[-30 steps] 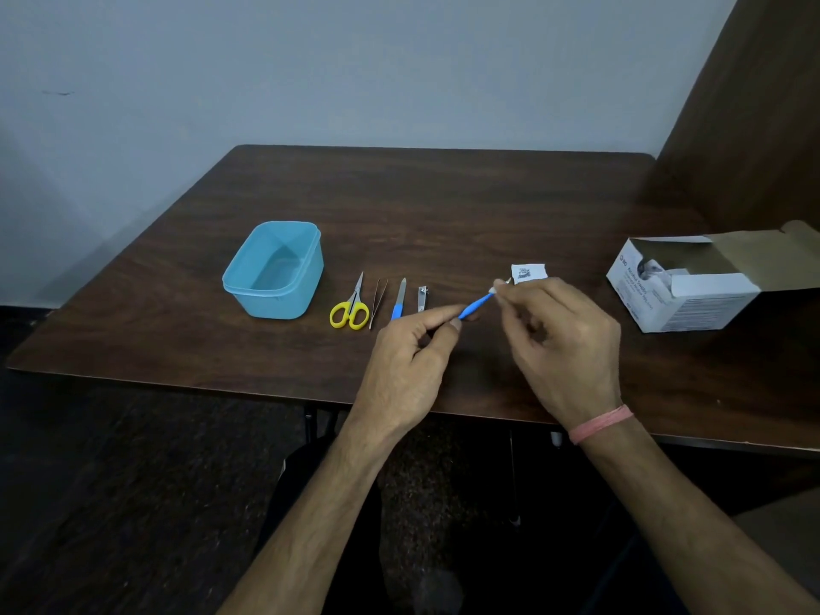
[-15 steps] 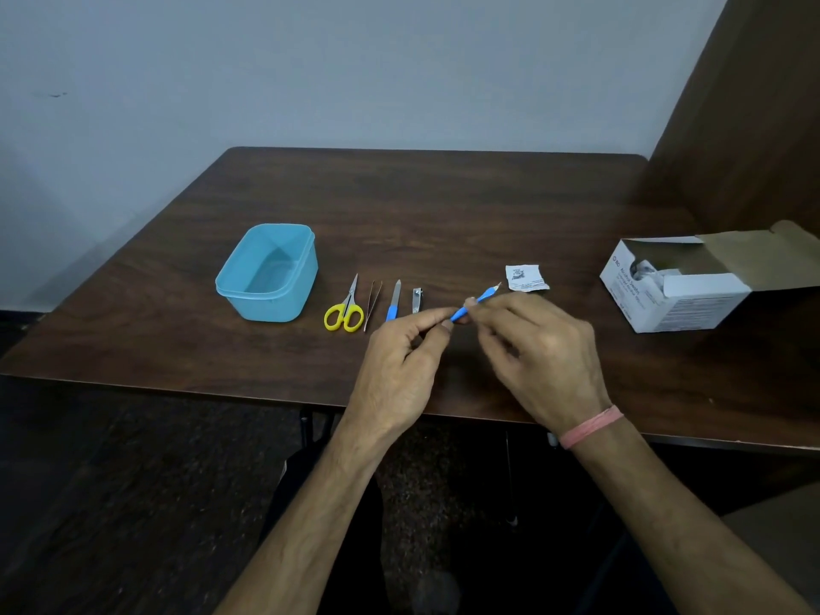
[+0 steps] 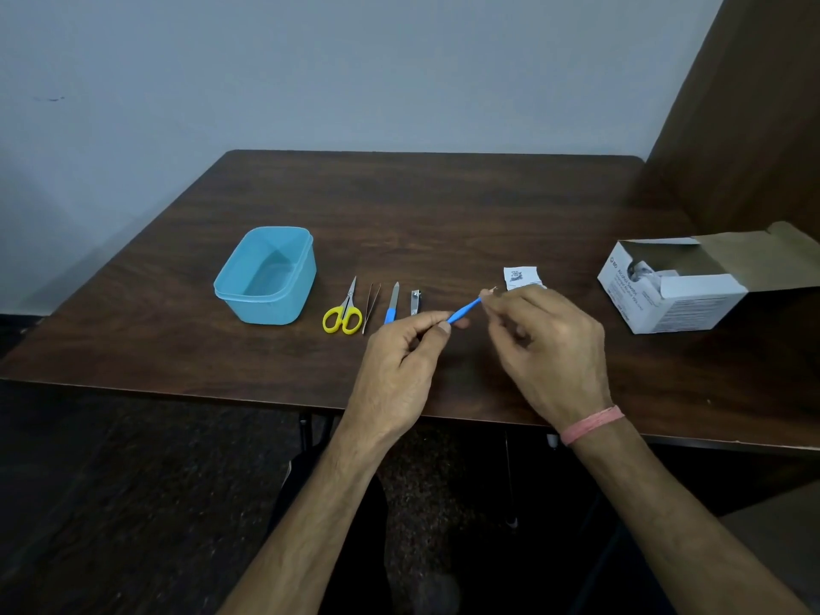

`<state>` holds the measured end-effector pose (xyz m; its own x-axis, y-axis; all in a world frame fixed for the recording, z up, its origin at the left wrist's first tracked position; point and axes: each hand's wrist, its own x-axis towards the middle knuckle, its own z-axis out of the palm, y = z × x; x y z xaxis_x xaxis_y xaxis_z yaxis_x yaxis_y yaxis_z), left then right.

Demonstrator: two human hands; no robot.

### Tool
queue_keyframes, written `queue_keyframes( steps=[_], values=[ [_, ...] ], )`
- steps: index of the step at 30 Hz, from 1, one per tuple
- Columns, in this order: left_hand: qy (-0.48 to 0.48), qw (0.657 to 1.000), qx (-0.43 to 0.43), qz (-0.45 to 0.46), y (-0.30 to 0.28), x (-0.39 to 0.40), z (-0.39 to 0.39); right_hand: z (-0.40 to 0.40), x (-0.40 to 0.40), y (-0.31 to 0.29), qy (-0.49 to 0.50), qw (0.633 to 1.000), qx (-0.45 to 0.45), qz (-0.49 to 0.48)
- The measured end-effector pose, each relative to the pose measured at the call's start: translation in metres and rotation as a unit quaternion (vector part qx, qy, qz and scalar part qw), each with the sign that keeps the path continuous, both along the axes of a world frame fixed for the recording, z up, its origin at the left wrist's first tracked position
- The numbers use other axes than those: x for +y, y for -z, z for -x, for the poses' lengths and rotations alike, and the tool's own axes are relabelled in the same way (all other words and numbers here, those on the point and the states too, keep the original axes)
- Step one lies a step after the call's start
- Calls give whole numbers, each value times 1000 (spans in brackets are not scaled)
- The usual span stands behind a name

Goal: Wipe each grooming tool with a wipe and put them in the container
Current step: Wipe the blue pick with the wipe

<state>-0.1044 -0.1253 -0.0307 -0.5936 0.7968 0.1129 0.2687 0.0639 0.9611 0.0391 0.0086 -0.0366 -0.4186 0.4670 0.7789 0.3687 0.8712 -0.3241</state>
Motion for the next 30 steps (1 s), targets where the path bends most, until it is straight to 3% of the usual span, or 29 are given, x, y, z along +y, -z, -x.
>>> queue_keyframes(
  steps=[13, 20, 30],
  values=[
    [7, 1000, -7, -10, 3, -3, 0, -2, 10, -7, 59, 984, 10, 169],
    [28, 999, -13, -24, 4, -2, 1, -2, 1, -8, -7, 990, 81, 113],
    [84, 995, -54, -5, 2, -2, 4, -3, 6, -1, -19, 992, 84, 92]
  ],
)
